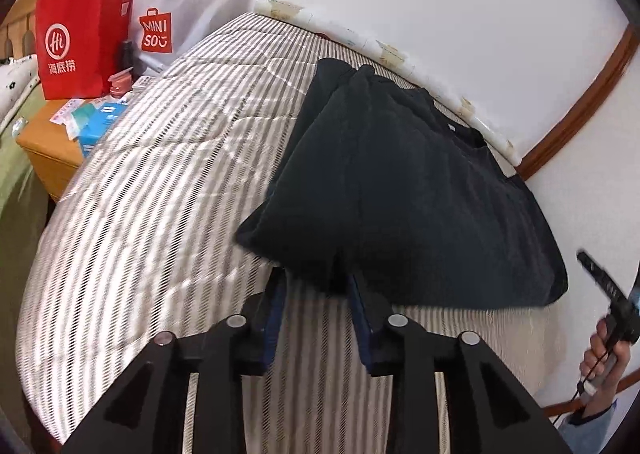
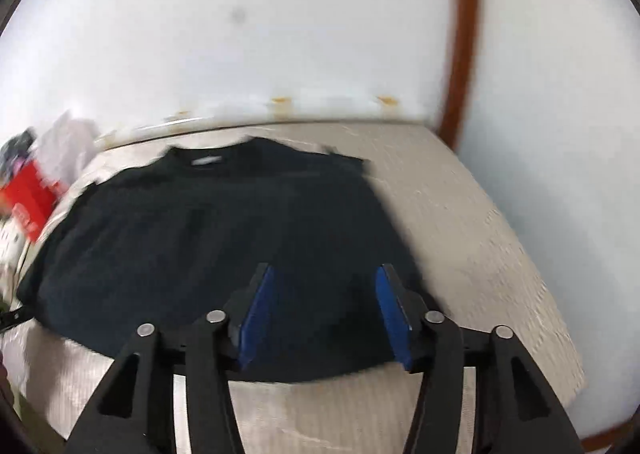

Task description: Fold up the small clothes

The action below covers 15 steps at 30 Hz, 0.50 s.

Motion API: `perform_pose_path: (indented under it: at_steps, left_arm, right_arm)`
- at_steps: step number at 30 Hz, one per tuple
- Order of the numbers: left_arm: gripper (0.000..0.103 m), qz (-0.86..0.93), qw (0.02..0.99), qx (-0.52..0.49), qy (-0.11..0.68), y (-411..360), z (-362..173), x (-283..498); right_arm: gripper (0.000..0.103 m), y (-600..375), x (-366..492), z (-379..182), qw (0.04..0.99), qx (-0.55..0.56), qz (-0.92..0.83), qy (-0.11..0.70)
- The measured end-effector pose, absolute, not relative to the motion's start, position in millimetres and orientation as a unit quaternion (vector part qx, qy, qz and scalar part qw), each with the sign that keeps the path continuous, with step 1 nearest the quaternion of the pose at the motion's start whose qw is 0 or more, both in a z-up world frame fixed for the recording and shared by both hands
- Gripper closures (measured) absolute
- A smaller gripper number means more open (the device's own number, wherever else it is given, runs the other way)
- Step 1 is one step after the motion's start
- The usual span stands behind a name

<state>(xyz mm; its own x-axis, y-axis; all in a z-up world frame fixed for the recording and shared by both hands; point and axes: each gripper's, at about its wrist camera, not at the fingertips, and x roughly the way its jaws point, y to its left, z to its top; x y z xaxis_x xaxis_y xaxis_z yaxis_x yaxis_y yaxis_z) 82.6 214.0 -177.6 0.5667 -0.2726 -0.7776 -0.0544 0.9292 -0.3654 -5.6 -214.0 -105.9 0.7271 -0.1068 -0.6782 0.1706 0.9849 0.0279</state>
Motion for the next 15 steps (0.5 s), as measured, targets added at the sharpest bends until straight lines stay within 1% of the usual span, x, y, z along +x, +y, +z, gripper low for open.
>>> perform_pose_path:
  at_steps: [1, 2, 4, 6, 11, 15]
  left_arm:
    - [0.064, -0.059, 0.869, -0.169, 0.462, 217, -177, 77]
    - [0.062, -0.055, 0.871, -0.16, 0.461, 220, -176, 70]
    - [0.054, -0.051, 0.873, -0.152, 0.46, 227, -174, 59]
    - [0.05, -0.045, 0.874, -0.15, 0.46, 238, -174, 43]
    - [0.048, -0.034, 0.874, -0.142, 0.463, 260, -172, 19]
    - [0.047, -0.028, 0.877, -0.145, 0.457, 274, -171, 9]
  right_arm:
    - [0.042, -195, 0, -107, 0.929, 0.037, -0.057, 0.364]
    - [0.041, -174, 7, -110, 0.928, 0.029, -0.037, 0.368]
    - [0.039, -126, 21, -118, 0.925, 0.01, 0.008, 0.379]
    - [0.039, -74, 36, -129, 0.918, -0.016, 0.055, 0.392]
    - [0.039, 24, 49, -148, 0.899, -0.049, 0.149, 0.408]
    - [0.039, 77, 39, -150, 0.891, -0.07, 0.21, 0.397]
